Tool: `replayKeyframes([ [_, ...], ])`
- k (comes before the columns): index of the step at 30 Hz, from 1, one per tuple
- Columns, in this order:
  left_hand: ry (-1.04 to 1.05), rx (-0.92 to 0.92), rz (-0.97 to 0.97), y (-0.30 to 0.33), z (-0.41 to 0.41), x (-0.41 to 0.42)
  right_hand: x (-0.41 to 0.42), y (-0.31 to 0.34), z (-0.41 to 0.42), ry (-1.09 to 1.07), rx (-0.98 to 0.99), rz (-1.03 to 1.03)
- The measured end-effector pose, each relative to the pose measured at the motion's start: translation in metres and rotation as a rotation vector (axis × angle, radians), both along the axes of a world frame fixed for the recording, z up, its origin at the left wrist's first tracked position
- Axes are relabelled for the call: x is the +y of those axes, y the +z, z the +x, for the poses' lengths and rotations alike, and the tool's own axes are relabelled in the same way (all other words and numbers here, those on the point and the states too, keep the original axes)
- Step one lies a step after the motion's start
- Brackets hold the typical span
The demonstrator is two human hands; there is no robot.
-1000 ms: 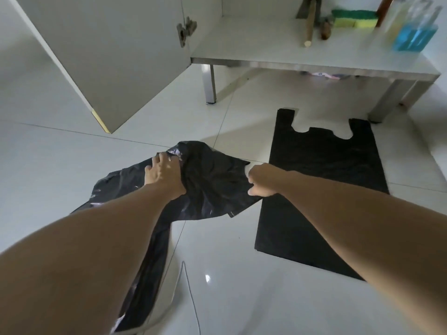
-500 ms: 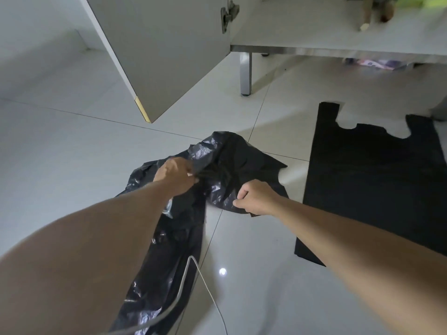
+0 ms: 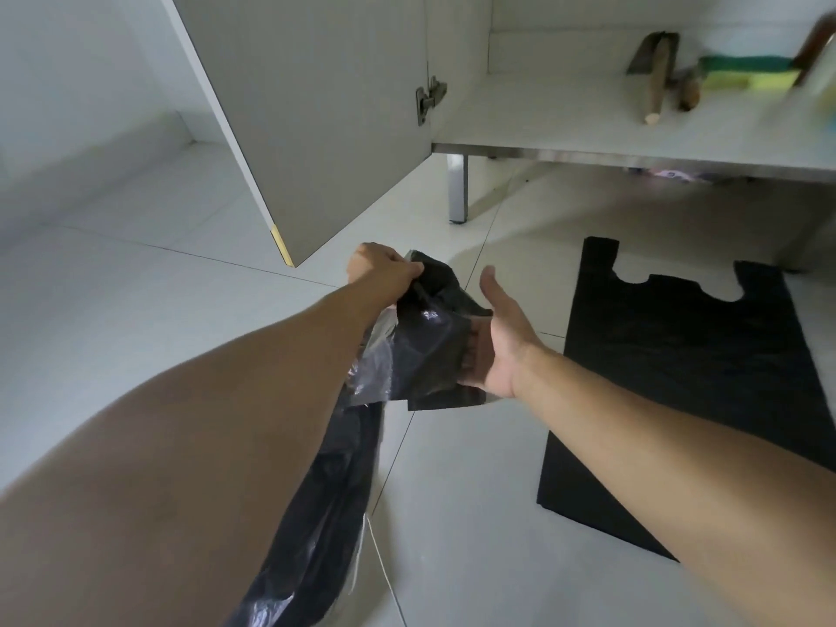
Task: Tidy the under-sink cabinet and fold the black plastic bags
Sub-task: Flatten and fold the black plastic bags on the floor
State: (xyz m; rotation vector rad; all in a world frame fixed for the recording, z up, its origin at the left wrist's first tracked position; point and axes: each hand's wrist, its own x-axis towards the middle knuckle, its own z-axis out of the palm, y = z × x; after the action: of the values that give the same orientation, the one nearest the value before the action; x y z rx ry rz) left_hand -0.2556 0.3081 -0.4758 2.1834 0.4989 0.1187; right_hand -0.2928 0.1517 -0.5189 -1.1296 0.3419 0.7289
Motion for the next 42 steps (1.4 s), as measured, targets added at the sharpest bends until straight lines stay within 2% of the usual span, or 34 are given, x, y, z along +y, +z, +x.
replayKeyframes([
  [2,0.025,0.003,-0.042,0.001,0.001,-0.009,-0.012,0.015,0.0,0.01,-0.068,-0.028],
  [5,-0.041,0.029,-0.233,0.009,-0.002,-0.022,-0.026,0.03,-0.001,0.03,-0.137,-0.092],
  [10,-0.316,0.199,-0.479,0.016,-0.019,-0.034,-0.042,0.057,0.014,-0.194,-0.148,-0.104],
  [12,-0.46,0.249,-0.482,0.01,-0.021,-0.034,-0.049,0.069,0.028,-0.237,-0.18,-0.149],
  [14,-0.613,0.235,-0.345,0.004,-0.029,-0.038,-0.056,0.081,0.042,-0.286,-0.215,-0.212],
  [16,-0.733,0.211,0.015,-0.011,-0.035,-0.042,-0.06,0.092,0.049,-0.354,-0.209,-0.199],
  [17,-0.73,0.192,0.2,-0.02,-0.038,-0.044,-0.062,0.098,0.049,-0.402,-0.194,-0.172],
  [18,-0.675,0.153,0.325,-0.029,-0.041,-0.047,-0.064,0.104,0.049,-0.439,-0.188,-0.157],
  [21,-0.351,0.009,0.456,-0.041,-0.034,-0.061,-0.078,0.117,0.048,-0.468,-0.206,-0.163],
  [23,-0.161,0.013,0.496,-0.033,-0.026,-0.071,-0.095,0.13,0.052,-0.487,-0.208,-0.207],
  [25,-0.077,-0.007,0.398,-0.015,-0.014,-0.077,-0.119,0.149,0.059,-0.522,-0.19,-0.28],
  [27,-0.032,-0.129,0.201,0.015,0.001,-0.086,-0.149,0.169,0.068,-0.559,-0.187,-0.324],
  [29,-0.026,-0.349,0.049,0.055,0.013,-0.106,-0.179,0.188,0.074,-0.621,-0.282,-0.332],
  [30,-0.027,-0.456,0.033,0.076,0.016,-0.119,-0.196,0.195,0.078,-0.659,-0.364,-0.348],
  [34,-0.017,-0.91,0.094,0.118,0.027,-0.156,-0.253,0.221,0.06,-0.735,-0.717,-0.296],
  [36,-0.082,-1.051,0.176,0.106,0.024,-0.17,-0.28,0.216,0.04,-0.747,-0.771,-0.193],
  [38,-0.189,-1.106,0.25,0.077,0.016,-0.179,-0.309,0.189,0.025,-0.73,-0.736,-0.148],
  [42,-0.45,-0.946,0.318,0.003,-0.006,-0.187,-0.354,0.103,-0.004,-0.636,-0.47,-0.295],
])
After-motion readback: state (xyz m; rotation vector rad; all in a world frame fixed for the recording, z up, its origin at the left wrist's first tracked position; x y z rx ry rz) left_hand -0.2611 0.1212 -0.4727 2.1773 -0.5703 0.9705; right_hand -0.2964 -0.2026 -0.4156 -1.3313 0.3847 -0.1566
